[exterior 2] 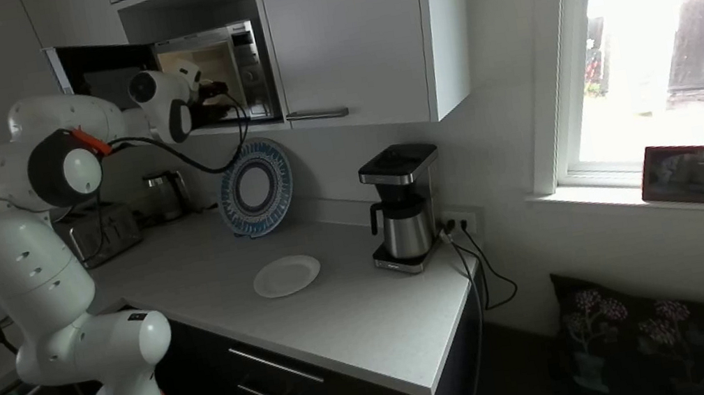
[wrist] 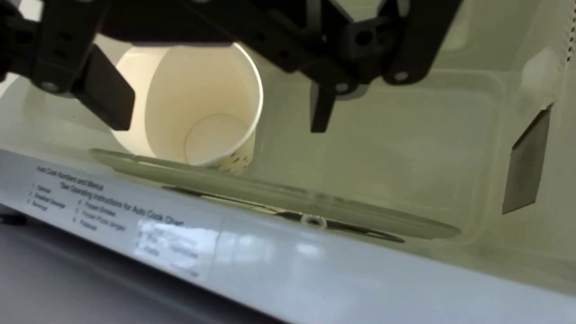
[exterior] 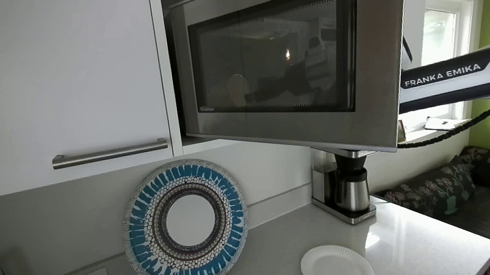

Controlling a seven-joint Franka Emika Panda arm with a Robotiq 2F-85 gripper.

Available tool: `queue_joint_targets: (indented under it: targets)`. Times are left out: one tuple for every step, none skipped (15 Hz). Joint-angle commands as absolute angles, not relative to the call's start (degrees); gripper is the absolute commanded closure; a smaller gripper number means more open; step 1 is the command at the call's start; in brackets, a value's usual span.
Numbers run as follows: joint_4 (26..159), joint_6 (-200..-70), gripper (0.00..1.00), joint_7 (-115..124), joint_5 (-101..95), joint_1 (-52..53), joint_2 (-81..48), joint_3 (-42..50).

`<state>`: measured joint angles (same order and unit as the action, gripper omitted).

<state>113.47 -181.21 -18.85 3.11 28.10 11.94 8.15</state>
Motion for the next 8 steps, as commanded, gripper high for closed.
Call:
queue_joint_targets:
  targets:
    - [109.01, -181.64, 0.0, -21.64, 6.33, 32.34, 7.85, 11.9]
    - [108.11, -181.56, 0.0, -21.88, 7.08, 33.26, 7.03, 12.61]
    - [107.41, -181.85, 0.0, -21.64, 7.49, 33.59, 6.17, 12.95]
    - [106.46, -181.73, 0.03, -21.83, 8.27, 34.32, 5.34, 13.35]
    - [105.68, -181.47, 0.16, -21.75, 8.82, 34.66, 4.64, 13.49]
    - [104.76, -181.5, 0.28, -21.65, 9.53, 34.97, 3.86, 13.6]
    - [103.96, -181.68, 0.3, -20.92, 9.73, 34.71, 3.11, 13.43]
    - [102.79, -181.8, 0.39, -18.49, 8.43, 33.08, 2.11, 12.84]
